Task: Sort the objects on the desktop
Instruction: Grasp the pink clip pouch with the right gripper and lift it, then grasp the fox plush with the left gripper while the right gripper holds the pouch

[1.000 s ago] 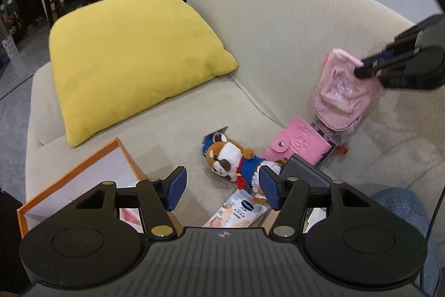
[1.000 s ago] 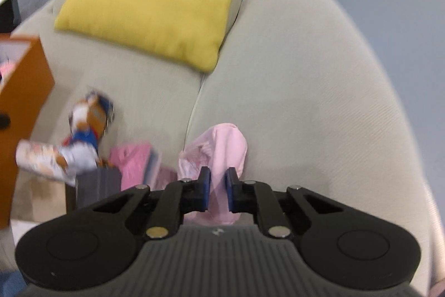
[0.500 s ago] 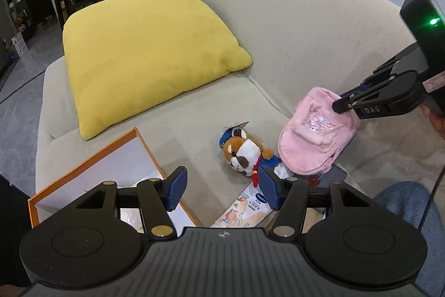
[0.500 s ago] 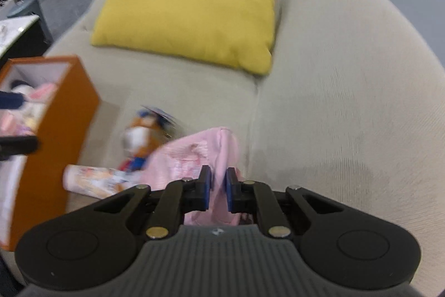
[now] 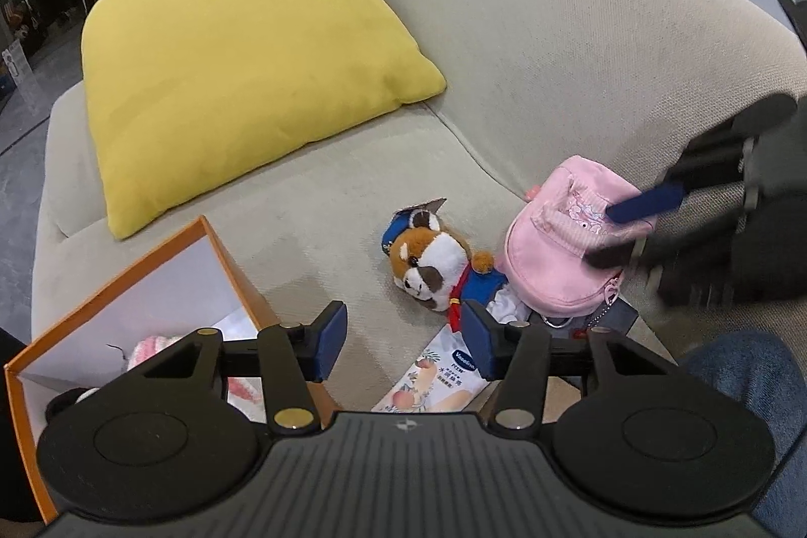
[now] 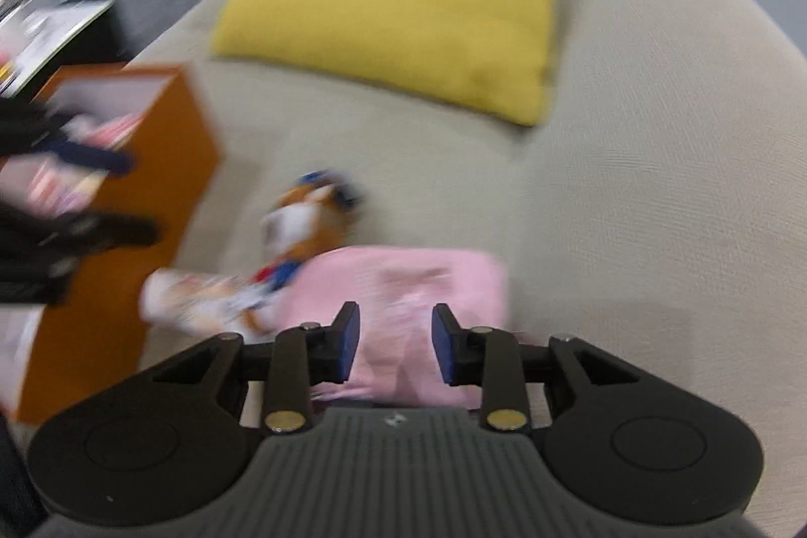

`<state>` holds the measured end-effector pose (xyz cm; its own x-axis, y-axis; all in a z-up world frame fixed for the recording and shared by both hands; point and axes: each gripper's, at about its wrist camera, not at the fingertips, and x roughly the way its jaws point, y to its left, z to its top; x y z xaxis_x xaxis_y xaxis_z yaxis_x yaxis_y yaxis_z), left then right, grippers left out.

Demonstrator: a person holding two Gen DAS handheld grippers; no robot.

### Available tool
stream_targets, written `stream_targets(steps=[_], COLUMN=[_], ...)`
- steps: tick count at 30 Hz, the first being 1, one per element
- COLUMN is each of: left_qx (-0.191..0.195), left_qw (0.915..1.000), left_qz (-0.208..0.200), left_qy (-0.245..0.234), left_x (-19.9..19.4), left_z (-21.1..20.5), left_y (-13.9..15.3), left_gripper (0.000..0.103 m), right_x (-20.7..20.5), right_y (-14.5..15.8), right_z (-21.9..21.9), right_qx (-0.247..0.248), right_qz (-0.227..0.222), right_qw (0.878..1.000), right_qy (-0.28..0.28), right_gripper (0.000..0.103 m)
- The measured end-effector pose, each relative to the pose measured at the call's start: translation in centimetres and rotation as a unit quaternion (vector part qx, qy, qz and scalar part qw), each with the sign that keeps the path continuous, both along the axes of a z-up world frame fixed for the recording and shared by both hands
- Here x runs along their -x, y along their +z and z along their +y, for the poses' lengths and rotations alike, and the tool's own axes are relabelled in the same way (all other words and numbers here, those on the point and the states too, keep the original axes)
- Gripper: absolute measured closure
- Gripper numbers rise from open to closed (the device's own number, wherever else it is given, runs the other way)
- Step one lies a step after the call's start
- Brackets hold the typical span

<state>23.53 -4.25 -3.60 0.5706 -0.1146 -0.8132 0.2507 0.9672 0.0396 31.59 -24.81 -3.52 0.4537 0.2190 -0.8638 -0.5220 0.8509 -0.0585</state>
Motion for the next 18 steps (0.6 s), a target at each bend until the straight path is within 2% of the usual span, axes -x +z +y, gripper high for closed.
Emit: stream_targets(steps=[1,3,5,9,11,16,18], left_qx=[0.001,0.001,0.000,0.006,0.010,0.018,0.024], left_qw=[1.0000,1.0000,1.0000,0.9999,0.9999,0.9997,0.9995], left_qz=[0.000,0.001,0.003,0.008,0.010,0.017,0.020], left_qy=[0.000,-0.002,-0.001,0.004,0.005,0.004,0.006], left_x=[0.0,0.1,0.0,-0.3,-0.5,-0.7,-0.9], left_z=[0.0,0.1,0.3,0.9,1.0,0.9,0.8], left_y=[-0.1,-0.2,-0.4,-0.6,-0.8,-1.1,-1.2], left_gripper=[0.044,0.044,0.044,0.044,0.044,0.044,0.044], right_x=[0.6,1.3,1.8,1.8,1.7,1.1,1.3], right_y=[-0.2,-0.8,-1.3,-2.8,-3.6,-5.0,-5.2], right_z=[0.5,1.8,2.8,4.0,4.6,5.6,5.9], right_qx=[0.003,0.018,0.036,0.062,0.086,0.134,0.155], right_qz=[0.000,-0.014,-0.026,-0.020,-0.035,-0.052,-0.060], right_qw=[1.000,0.999,0.997,0.995,0.992,0.984,0.979], right_qy=[0.013,0.037,0.057,0.077,0.084,0.105,0.115], right_gripper=[0.068,0.059,0.058,0.056,0.053,0.053,0.062])
